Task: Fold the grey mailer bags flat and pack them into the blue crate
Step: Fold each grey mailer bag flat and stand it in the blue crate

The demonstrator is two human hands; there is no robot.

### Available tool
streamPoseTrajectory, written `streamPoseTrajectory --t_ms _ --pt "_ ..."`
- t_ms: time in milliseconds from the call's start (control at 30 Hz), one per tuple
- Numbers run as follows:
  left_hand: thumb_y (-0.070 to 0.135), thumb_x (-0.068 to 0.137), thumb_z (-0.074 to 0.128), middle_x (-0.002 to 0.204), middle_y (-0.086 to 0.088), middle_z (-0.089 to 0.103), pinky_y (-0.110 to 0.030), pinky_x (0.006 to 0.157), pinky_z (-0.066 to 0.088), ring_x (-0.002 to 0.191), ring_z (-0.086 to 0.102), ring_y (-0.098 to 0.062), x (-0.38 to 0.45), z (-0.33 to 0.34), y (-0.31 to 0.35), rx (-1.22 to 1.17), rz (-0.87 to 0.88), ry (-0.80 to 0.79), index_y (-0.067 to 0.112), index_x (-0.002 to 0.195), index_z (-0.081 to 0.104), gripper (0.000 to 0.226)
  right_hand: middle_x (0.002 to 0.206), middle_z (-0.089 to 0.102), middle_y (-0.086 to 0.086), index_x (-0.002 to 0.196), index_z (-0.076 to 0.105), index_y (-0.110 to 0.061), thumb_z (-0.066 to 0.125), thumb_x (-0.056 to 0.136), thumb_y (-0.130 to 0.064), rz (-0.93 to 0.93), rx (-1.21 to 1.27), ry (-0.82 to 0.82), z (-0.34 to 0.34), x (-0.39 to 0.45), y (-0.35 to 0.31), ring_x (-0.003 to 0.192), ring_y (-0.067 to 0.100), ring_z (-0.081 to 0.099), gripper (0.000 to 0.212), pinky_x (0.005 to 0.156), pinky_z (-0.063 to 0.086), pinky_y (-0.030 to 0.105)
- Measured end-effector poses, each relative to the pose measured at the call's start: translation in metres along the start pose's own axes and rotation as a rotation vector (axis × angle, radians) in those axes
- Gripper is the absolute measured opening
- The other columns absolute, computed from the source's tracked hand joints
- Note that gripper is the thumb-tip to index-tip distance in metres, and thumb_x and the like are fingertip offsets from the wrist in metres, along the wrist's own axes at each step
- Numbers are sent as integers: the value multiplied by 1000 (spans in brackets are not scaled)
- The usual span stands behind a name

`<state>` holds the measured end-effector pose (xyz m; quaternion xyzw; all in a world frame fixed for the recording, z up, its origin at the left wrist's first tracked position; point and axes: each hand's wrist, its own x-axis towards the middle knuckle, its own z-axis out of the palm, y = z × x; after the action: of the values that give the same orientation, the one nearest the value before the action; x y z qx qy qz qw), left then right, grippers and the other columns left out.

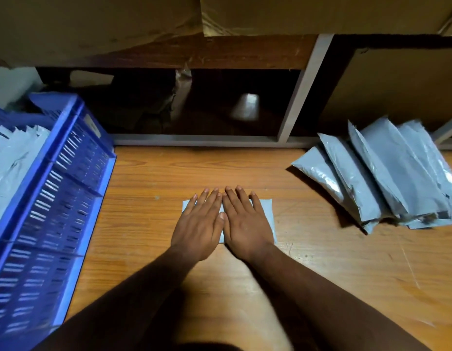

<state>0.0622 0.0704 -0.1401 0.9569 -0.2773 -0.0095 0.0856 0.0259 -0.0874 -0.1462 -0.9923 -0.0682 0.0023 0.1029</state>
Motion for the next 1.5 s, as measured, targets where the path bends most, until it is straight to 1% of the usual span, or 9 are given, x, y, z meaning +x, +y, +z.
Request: streamPoseTrajectory --t_ms 300,367,567,767,900,1067,1233,1367,1500 --pt "52 108 13 167 -4 27 -39 128 10 156 20 -19 -5 -2 -4 -70 -38 -5 11 159 33 69 171 19 7 163 26 -13 20 110 -47 9 104 -19 -6 -4 11 159 27 14 63 129 10 47" --pt "55 107 13 169 -4 23 -42 128 10 157 15 -18 -16 -2 -10 -47 -64 -7 10 161 27 71 173 10 5 165 18 -17 19 110 -53 82 134 -8 -8 -16 21 159 24 7 66 129 9 44" --pt "56 104 9 171 1 6 -37 129 5 158 0 -12 -21 3 -15 -68 -67 -44 16 164 14 72 173 12 4 165 17 -17 15 110 -49 131 77 0 -6 -25 28 159 24 7 64 129 8 47" --pt "58 104 10 172 1 3 -38 129 1 158 -3 -13 -20 2 -14 -55 -87 -41 16 164 8 74 173 9 4 165 13 -18 13 109 -51 121 117 -13 -8 -24 27 159 24 3 65 129 7 48" --pt "63 103 12 171 2 15 -43 128 -3 158 4 -14 -42 0 -20 -72 -202 -5 18 164 16 75 173 -3 0 166 3 -20 12 108 -57 134 174 -30 -13 -45 38 159 19 -5 69 129 -2 42" --pt "65 103 7 172 8 -1 -37 127 -7 157 -9 -8 -54 1 -30 -74 -159 -55 24 165 2 74 173 -3 0 166 2 -19 11 108 -56 184 85 -9 -9 -77 51 159 18 -6 69 129 -4 41" --pt "72 96 29 168 5 23 -38 127 4 156 12 -13 -50 -12 -33 -278 -160 14 22 162 25 83 170 21 1 163 20 -19 25 106 -60 154 151 56 -20 -77 48 158 21 11 71 129 8 47" --pt "60 86 71 149 7 43 -37 117 27 140 35 -17 -28 -43 -48 -368 -108 -183 29 156 36 84 149 49 0 149 44 -18 58 94 -59 121 285 176 -28 -88 44 138 23 41 70 118 31 49" --pt "48 85 78 116 10 59 -32 92 46 111 56 -14 -9 -85 -74 -322 53 -430 36 121 67 39 137 52 -2 156 37 -25 68 81 -68 144 328 125 -34 -97 23 126 17 47 91 108 39 42"
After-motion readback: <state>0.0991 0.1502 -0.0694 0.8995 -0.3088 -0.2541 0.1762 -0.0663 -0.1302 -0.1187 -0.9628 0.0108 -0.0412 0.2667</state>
